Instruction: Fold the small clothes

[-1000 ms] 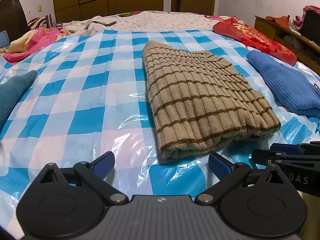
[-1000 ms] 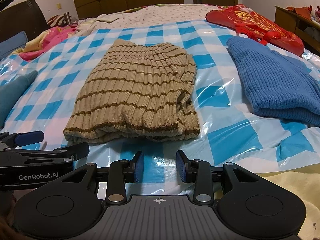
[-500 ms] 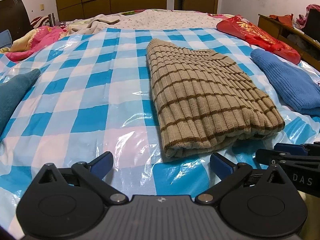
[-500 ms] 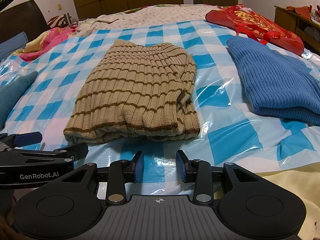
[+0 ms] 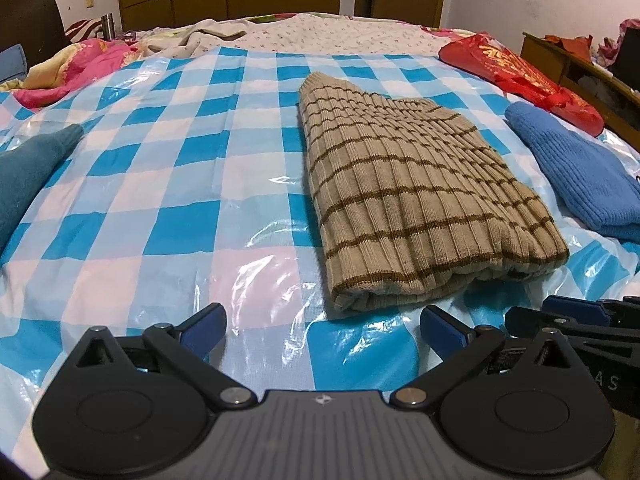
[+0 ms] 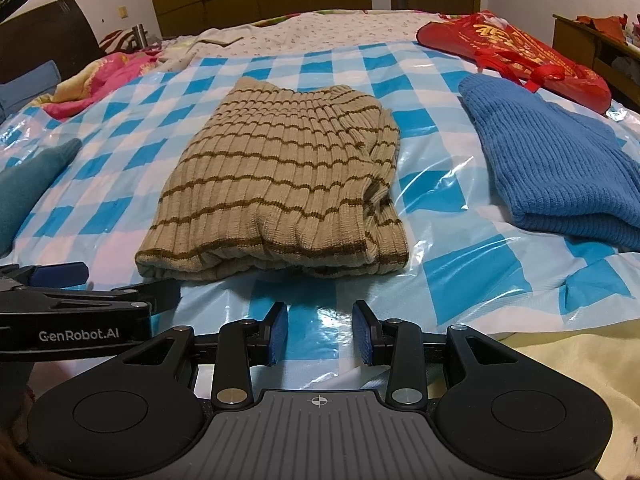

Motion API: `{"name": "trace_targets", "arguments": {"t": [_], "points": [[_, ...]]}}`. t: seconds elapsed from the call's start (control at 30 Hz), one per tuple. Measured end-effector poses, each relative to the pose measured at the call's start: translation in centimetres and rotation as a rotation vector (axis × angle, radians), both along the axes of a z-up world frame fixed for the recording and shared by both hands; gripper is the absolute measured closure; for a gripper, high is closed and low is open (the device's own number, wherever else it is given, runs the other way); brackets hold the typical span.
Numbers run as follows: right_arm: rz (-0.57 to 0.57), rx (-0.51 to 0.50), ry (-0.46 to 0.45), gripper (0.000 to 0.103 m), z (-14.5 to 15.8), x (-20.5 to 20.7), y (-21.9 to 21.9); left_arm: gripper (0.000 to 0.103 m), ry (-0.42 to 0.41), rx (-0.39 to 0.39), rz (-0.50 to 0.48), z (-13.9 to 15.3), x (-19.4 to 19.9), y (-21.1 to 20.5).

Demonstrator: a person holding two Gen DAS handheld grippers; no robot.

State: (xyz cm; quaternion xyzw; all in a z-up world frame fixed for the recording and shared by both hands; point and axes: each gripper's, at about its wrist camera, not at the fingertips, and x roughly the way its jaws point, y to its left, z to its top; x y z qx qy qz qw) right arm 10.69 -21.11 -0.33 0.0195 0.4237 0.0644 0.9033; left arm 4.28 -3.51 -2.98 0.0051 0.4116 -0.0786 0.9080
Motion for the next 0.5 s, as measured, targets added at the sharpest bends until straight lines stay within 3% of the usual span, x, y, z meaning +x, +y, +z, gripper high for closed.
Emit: {"name": "trace_targets", "arguments": {"t": [0.5], "points": [[0.006,0.002,0.002,0.067,-0.14,-0.14,0.42,0.0,-0.001,0.031,-0.011,0.05,-0.2,-0.47]]}}
